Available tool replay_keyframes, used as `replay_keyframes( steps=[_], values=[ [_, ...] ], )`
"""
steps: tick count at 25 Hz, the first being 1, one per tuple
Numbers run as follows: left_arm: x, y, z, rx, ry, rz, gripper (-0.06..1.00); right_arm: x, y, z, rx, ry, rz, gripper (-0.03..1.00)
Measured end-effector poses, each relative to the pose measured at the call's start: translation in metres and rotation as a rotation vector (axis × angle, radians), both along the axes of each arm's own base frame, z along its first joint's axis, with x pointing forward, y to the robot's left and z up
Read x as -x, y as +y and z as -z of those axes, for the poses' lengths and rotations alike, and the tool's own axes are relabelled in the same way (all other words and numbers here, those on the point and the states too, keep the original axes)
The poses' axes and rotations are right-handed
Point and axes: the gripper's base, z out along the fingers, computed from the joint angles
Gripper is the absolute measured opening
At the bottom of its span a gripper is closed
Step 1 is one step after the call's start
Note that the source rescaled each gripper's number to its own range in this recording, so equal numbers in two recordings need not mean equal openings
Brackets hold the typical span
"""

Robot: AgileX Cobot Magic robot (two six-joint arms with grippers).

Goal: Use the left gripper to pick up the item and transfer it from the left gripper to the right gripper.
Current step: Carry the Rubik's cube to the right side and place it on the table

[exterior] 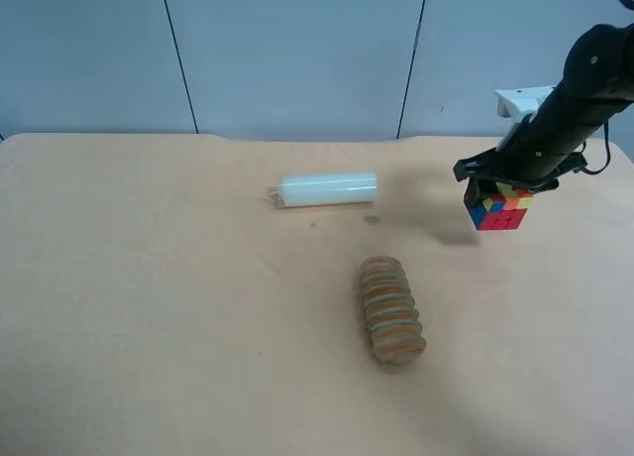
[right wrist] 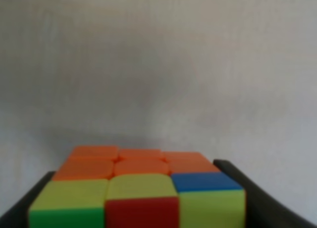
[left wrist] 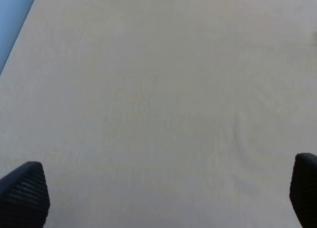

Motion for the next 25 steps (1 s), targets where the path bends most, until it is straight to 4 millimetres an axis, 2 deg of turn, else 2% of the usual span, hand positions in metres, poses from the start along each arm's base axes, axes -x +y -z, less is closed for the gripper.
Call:
replay_keyframes(
  steps=[6, 13, 25],
  values=[
    [0.000, 0.000, 0.000, 0.000, 0.000, 0.000, 1.00, -0.006, 0.000, 0.015, 0.001, -0.004, 0.004, 0.00],
    [-0.001, 0.000, 0.001, 0.001, 0.004, 0.000, 1.00, -0.007, 0.003, 0.019, -0.036, -0.005, 0.020, 0.00],
    [-0.001, 0.000, 0.002, 0.001, 0.005, 0.000, 1.00, -0.005, 0.032, 0.018, -0.062, -0.019, -0.091, 0.00]
  ],
)
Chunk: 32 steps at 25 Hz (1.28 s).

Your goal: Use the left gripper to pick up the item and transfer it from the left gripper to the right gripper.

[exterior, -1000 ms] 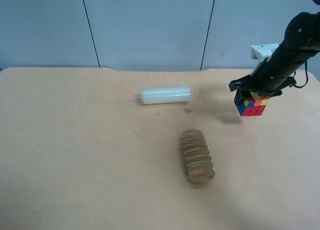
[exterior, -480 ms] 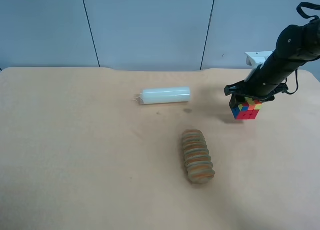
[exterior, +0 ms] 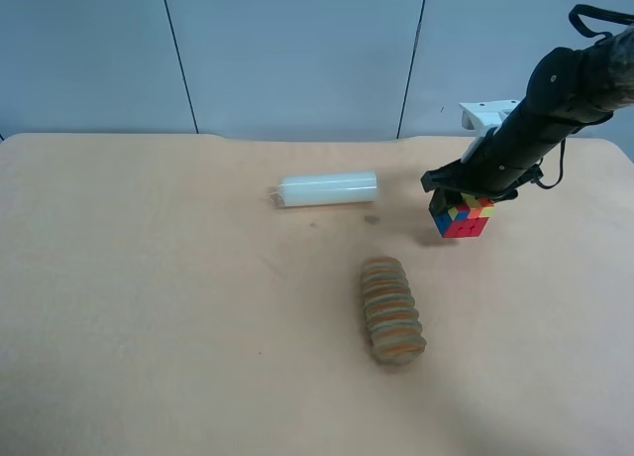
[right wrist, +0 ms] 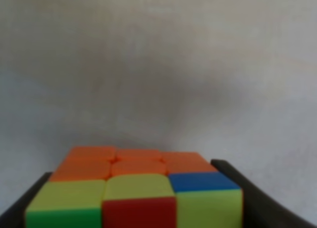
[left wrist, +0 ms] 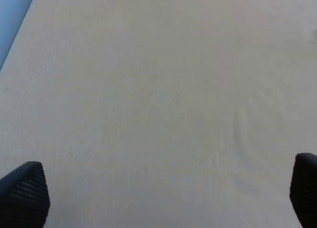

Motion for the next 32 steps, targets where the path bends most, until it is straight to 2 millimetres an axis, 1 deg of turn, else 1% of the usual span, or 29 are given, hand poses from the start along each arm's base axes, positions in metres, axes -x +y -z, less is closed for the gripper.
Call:
replay_keyframes(
  steps=[1, 2, 3, 4, 5, 6, 7, 8, 11, 13, 17, 20, 24, 27, 30, 32],
  values=[
    [0.000, 0.000, 0.000, 0.000, 0.000, 0.000, 1.00, 0.000, 0.002, 0.000, 0.000, -0.004, -0.005, 0.00],
    [0.000, 0.000, 0.000, 0.000, 0.000, 0.000, 1.00, 0.000, 0.003, 0.000, 0.001, -0.007, -0.008, 0.02],
    [0.000, 0.000, 0.000, 0.000, 0.000, 0.000, 1.00, 0.000, 0.004, 0.000, 0.001, -0.009, -0.010, 0.19],
    [0.000, 0.000, 0.000, 0.000, 0.000, 0.000, 1.00, 0.000, 0.004, 0.000, 0.001, -0.012, -0.010, 0.48],
    [0.000, 0.000, 0.000, 0.000, 0.000, 0.000, 1.00, 0.000, 0.004, 0.000, 0.001, -0.013, -0.010, 0.66],
    [0.000, 0.000, 0.000, 0.000, 0.000, 0.000, 1.00, 0.000, 0.004, 0.000, 0.001, -0.013, -0.010, 0.80],
    [0.000, 0.000, 0.000, 0.000, 0.000, 0.000, 1.00, 0.000, 0.004, 0.000, 0.001, -0.013, -0.011, 0.88],
    [0.000, 0.000, 0.000, -0.001, 0.000, 0.000, 1.00, 0.000, 0.004, 0.000, 0.002, -0.013, -0.011, 0.93],
    [0.000, 0.000, 0.000, -0.001, 0.000, 0.000, 1.00, 0.000, 0.003, -0.002, 0.010, -0.016, -0.020, 0.98],
    [0.000, 0.000, 0.000, -0.001, 0.000, 0.000, 1.00, 0.002, 0.003, -0.008, 0.020, -0.014, -0.034, 0.99],
    [0.000, 0.000, 0.000, -0.001, 0.000, 0.000, 1.00, 0.013, 0.001, -0.040, 0.019, -0.039, -0.052, 0.99],
    [0.000, 0.000, 0.000, 0.000, 0.000, 0.000, 1.00, 0.027, 0.000, -0.072, 0.010, -0.070, -0.064, 0.99],
    [0.000, 0.000, 0.000, 0.000, 0.000, 0.000, 1.00, 0.054, -0.003, -0.118, -0.005, -0.118, -0.081, 0.99],
    [0.000, 0.000, 0.000, 0.000, 0.000, 0.000, 1.00, 0.081, -0.006, -0.150, -0.011, -0.149, -0.097, 0.99],
    [0.000, 0.000, 0.000, 0.000, 0.000, 0.000, 1.00, 0.108, -0.010, -0.174, -0.004, -0.149, -0.117, 0.99],
    [0.000, 0.000, 0.000, 0.000, 0.000, 0.000, 1.00, 0.126, -0.012, -0.184, 0.001, -0.130, -0.131, 0.99]
  ],
)
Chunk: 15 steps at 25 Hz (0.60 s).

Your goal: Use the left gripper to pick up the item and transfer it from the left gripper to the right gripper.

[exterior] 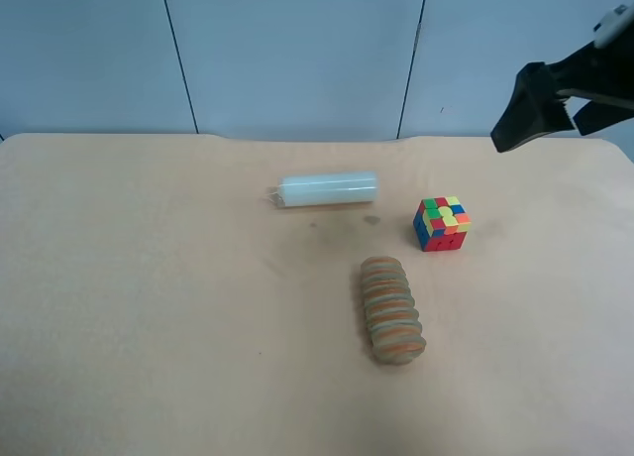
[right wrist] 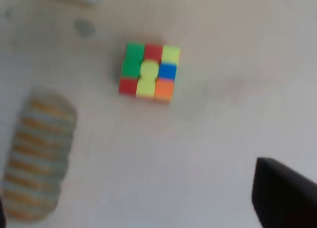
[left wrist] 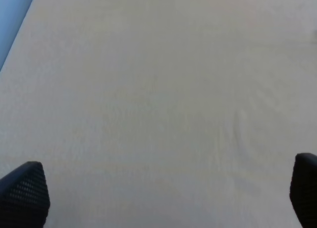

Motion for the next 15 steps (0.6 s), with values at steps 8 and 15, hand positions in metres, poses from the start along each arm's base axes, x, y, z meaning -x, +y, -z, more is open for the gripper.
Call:
replay_keyframes(
  steps=[8, 15],
  values=[
    [0.000, 0.000, 0.000, 0.000, 0.000, 0.000, 1.00, 0.059, -0.009, -0.033, -0.007, 0.000, 0.012, 0.99],
    [0.000, 0.000, 0.000, 0.000, 0.000, 0.000, 1.00, 0.111, -0.017, -0.009, -0.024, -0.010, 0.038, 0.99]
  ],
)
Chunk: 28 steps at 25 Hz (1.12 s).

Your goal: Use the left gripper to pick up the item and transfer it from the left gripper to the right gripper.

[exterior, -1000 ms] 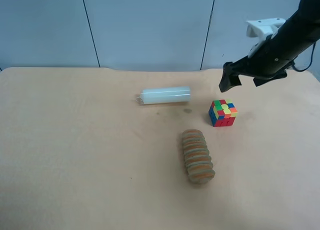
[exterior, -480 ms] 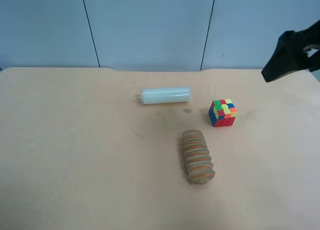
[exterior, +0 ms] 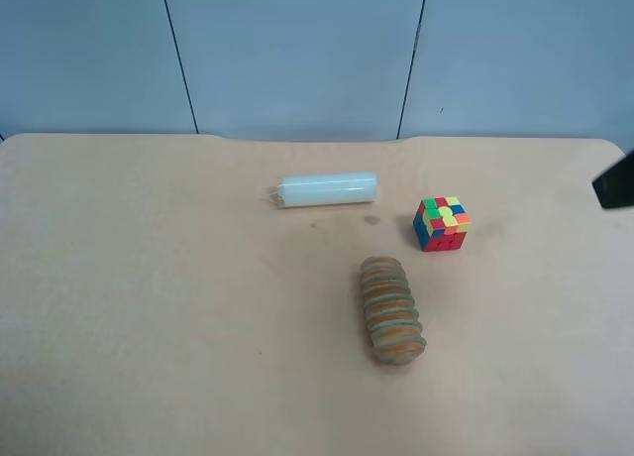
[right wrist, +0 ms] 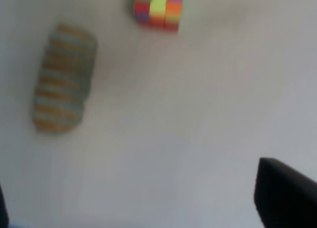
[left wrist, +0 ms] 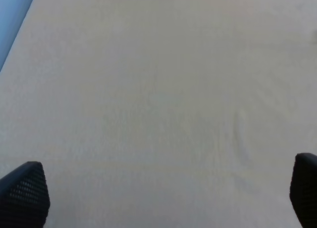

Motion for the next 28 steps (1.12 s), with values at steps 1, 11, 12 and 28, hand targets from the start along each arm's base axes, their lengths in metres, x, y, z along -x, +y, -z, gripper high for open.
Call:
replay_keyframes(
  steps=[1, 11, 12, 28],
  values=[
    [0.000, 0.000, 0.000, 0.000, 0.000, 0.000, 1.00, 0.009, -0.001, 0.010, 0.003, 0.016, 0.000, 0.99],
    [0.000, 0.000, 0.000, 0.000, 0.000, 0.000, 1.00, 0.078, -0.013, 0.053, -0.043, -0.227, 0.021, 0.99],
    [0.000, 0.000, 0.000, 0.000, 0.000, 0.000, 1.00, 0.084, -0.014, 0.055, -0.052, -0.269, 0.025, 0.99],
    [0.000, 0.000, 0.000, 0.000, 0.000, 0.000, 1.00, 0.131, -0.021, 0.067, -0.107, -0.549, 0.034, 0.99]
  ],
)
